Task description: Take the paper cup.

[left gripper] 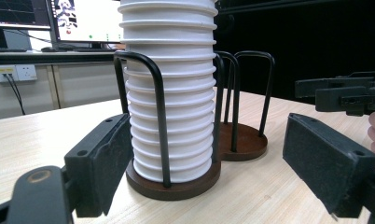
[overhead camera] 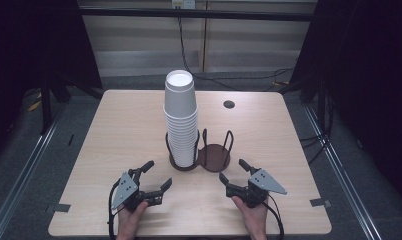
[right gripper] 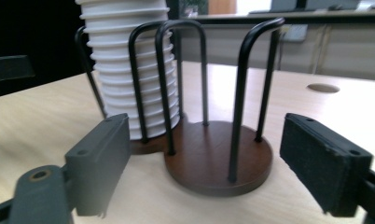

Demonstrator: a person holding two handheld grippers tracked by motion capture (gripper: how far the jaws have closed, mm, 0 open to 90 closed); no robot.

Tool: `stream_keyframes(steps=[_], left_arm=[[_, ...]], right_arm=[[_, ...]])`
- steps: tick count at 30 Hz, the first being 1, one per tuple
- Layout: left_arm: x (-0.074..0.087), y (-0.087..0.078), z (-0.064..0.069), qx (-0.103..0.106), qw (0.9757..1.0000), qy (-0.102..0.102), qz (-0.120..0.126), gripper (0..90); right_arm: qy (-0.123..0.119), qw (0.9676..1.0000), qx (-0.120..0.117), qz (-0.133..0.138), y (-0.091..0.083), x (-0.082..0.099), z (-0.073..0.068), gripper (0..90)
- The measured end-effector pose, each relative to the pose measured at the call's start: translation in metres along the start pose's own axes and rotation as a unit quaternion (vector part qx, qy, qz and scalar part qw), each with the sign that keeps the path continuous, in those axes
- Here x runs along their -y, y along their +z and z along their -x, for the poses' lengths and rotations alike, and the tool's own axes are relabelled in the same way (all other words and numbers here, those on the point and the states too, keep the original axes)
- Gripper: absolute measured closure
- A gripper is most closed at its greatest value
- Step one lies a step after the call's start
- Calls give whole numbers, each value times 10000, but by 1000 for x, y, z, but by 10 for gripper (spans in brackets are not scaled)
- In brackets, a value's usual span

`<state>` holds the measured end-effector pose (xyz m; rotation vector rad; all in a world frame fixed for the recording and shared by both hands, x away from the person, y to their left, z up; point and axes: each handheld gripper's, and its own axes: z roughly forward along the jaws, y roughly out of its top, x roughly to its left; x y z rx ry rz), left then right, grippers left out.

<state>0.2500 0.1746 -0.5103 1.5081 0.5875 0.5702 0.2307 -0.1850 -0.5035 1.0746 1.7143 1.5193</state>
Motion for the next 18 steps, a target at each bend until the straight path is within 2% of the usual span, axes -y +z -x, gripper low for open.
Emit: stream_keyframes(steps=[6, 9, 10, 13, 16, 18], left_arm=[[0, 0, 0, 0, 10000, 1, -3, 158], [0, 0, 0, 0, 10000, 0, -2, 158], [0, 0, 0, 1, 10000, -3, -2, 158], [0, 0, 0, 1, 10000, -2, -3, 158], [0, 0, 0, 0, 10000, 1, -1, 158], [0, 0, 0, 2, 10000, -3, -1, 158]], right_arm=[[-24, 9999, -138, -74, -1, -4, -1, 196], [-17, 9996, -285, -76, -2, -6, -1, 219], [14, 9991, -404, -128, -2, -9, -1, 214], [-58, 9991, -405, -78, 0, -11, -3, 196], [60, 9981, -481, -371, 1, -16, -5, 194], [55, 9983, -506, -270, 1, -19, -5, 195]])
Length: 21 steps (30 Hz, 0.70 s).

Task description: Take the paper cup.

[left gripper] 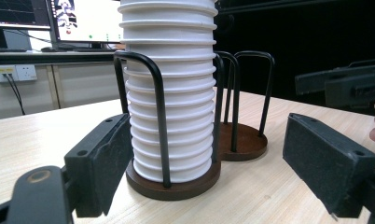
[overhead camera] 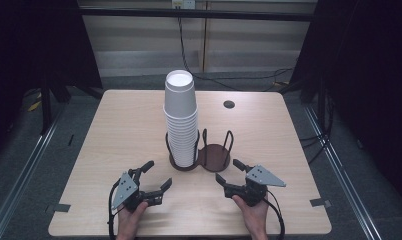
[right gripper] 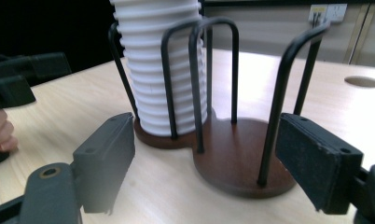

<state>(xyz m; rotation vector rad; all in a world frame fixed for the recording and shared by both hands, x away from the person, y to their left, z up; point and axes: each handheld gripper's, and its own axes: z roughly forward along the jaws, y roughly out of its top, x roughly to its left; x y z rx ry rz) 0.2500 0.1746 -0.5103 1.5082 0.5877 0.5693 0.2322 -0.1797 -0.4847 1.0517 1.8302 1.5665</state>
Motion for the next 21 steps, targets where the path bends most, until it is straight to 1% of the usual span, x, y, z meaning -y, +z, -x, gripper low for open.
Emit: stream_keyframes(steps=[1, 3, 4, 6, 8, 10, 13, 15, 16, 17, 19, 20, 21], left_arm=[[0, 0, 0, -1, 10000, -1, 0, 158], [0, 0, 0, -1, 10000, 0, 0, 158], [0, 0, 0, -2, 10000, 0, 0, 158], [0, 0, 0, -2, 10000, -3, 1, 158], [0, 0, 0, 0, 10000, 1, -1, 158], [0, 0, 0, -1, 10000, 0, 2, 158], [0, 0, 0, -1, 10000, 1, 0, 158], [0, 0, 0, -1, 10000, 1, -1, 158], [0, 1, 0, 12, 10000, -69, -1, 159], [0, 0, -2, 11, 10000, -11, -20, 158], [0, -1, -2, -30, 10000, 3, -33, 157], [0, 0, 0, 18, 9999, -158, 12, 157], [0, -1, -1, -46, 10000, -72, 11, 157]], right_arm=[[-6, 10000, -13, 63, 0, -1, 0, 192], [-3, 10000, -26, 76, 0, -5, 0, 183], [42, 10000, -56, 65, 0, -6, -1, 183], [9, 9999, -125, 67, 1, -10, -1, 180], [59, 9997, -238, 49, 1, -13, -2, 180], [77, 9996, -272, 36, 1, -15, -2, 179], [117, 9989, -453, 20, 2, -22, -3, 180], [117, 9988, -480, 20, 2, -24, -3, 183], [89, 9986, -529, 19, 2, -28, -3, 219], [78, 9982, -589, 23, 2, -30, -4, 232], [63, 9979, -636, 40, 3, -34, -4, 217], [69, 9978, -660, 45, 3, -36, -4, 217], [68, 9976, -684, 48, 3, -37, -4, 216]])
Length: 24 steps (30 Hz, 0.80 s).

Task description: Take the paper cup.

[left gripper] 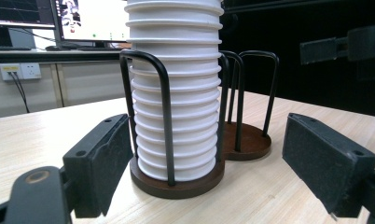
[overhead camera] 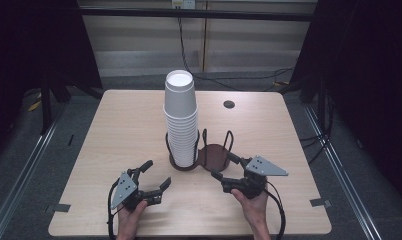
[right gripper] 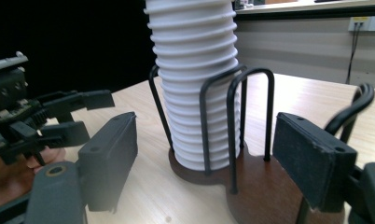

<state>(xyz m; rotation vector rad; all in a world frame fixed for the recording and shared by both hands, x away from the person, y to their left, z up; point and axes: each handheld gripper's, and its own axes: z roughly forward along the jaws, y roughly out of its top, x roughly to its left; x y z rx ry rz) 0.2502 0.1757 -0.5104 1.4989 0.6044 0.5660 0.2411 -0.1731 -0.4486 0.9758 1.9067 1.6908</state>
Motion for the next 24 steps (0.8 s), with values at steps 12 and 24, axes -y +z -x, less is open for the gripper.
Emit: stream_keyframes(steps=[12, 24], left_arm=[[0, -1, -2, -25, 9999, 116, -13, 158], [0, 0, 0, -2, 10000, -40, 9, 158]], right_arm=[[-77, 9996, -263, -39, 7, -26, 2, 178], [-152, 9987, -496, -20, 19, -58, 4, 144]])
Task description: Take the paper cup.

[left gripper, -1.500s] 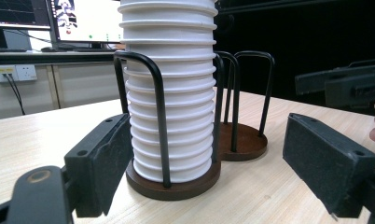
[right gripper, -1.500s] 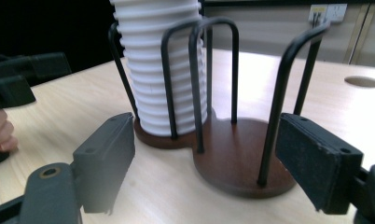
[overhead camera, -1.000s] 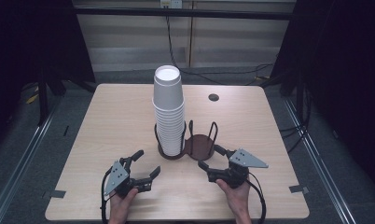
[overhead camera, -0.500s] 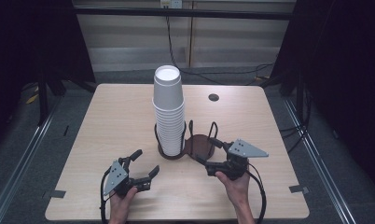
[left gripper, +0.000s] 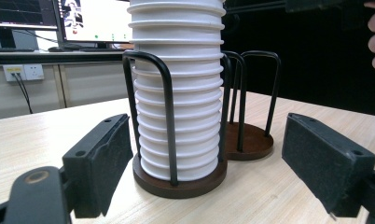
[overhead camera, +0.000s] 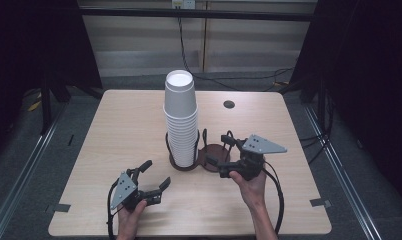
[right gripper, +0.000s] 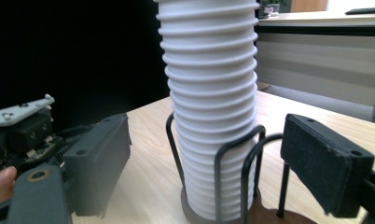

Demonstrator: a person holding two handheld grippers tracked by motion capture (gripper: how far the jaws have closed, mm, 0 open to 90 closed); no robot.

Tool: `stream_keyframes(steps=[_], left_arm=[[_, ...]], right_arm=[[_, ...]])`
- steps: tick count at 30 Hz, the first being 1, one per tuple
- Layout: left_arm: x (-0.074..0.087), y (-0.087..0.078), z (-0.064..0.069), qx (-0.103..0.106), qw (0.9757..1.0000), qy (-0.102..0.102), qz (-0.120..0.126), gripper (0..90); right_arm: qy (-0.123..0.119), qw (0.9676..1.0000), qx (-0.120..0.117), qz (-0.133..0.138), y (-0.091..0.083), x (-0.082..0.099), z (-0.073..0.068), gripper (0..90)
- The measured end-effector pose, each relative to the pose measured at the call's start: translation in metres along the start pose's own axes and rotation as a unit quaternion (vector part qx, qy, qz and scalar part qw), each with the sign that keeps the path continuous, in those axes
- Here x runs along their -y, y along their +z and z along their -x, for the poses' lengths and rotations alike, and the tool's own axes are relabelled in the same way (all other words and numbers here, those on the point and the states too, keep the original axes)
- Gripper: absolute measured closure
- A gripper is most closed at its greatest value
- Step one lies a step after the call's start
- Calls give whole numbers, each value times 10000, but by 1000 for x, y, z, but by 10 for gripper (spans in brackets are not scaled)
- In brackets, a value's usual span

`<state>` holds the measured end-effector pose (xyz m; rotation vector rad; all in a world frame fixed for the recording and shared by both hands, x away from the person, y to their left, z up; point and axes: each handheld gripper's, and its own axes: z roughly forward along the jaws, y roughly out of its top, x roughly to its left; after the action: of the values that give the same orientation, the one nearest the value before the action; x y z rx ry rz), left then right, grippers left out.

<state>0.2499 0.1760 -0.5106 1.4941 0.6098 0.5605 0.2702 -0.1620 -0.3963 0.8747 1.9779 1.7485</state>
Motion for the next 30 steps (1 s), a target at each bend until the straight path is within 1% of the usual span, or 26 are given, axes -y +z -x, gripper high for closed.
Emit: stream_keyframes(steps=[1, 3, 4, 5, 9, 13, 19, 20, 22, 23, 24, 26, 28, 30], left_arm=[[0, -1, -1, -36, 10000, 63, -17, 158], [0, -1, -1, -57, 10000, 71, -7, 158], [0, -1, -1, -35, 9999, 92, -16, 158], [0, -1, -1, -22, 10000, 90, -18, 158], [0, -1, -1, -18, 10000, 96, -19, 158], [0, -1, -1, -8, 9999, 99, -19, 158], [0, -1, -2, 5, 9999, 121, -15, 158], [0, -1, -2, 16, 9999, 119, -4, 158], [0, -1, -2, 21, 9999, 123, -6, 158], [0, -1, -2, 22, 9999, 122, -8, 158], [0, -1, -2, 29, 9999, 118, 0, 158], [0, -1, -2, 27, 9999, 116, -3, 158], [0, -1, -2, 38, 9999, 121, -3, 159], [0, -1, -2, 34, 9999, 120, -7, 158]], right_arm=[[-5, 10000, -53, -5, 3, -5, 1, 143], [-7, 10000, -64, -26, 4, -8, 2, 142], [-27, 10000, -79, -32, 6, -10, 2, 141], [-52, 9999, -92, -41, 8, -15, 2, 137], [-126, 9998, -131, -30, 12, -24, 1, 147], [-154, 9997, -167, -48, 16, -33, 2, 136], [-127, 9997, -212, -9, 18, -42, 5, 135], [-154, 9996, -219, -8, 19, -46, 5, 135], [-182, 9996, -230, -5, 19, -48, 5, 135], [-220, 9995, -240, -6, 20, -53, 4, 135], [-220, 9995, -240, -6, 20, -53, 4, 135], [-274, 9992, -283, 11, 21, -60, 4, 129], [-320, 9987, -390, 60, 21, -64, 4, 130], [-357, 9983, -452, 25, 23, -68, 5, 129]])
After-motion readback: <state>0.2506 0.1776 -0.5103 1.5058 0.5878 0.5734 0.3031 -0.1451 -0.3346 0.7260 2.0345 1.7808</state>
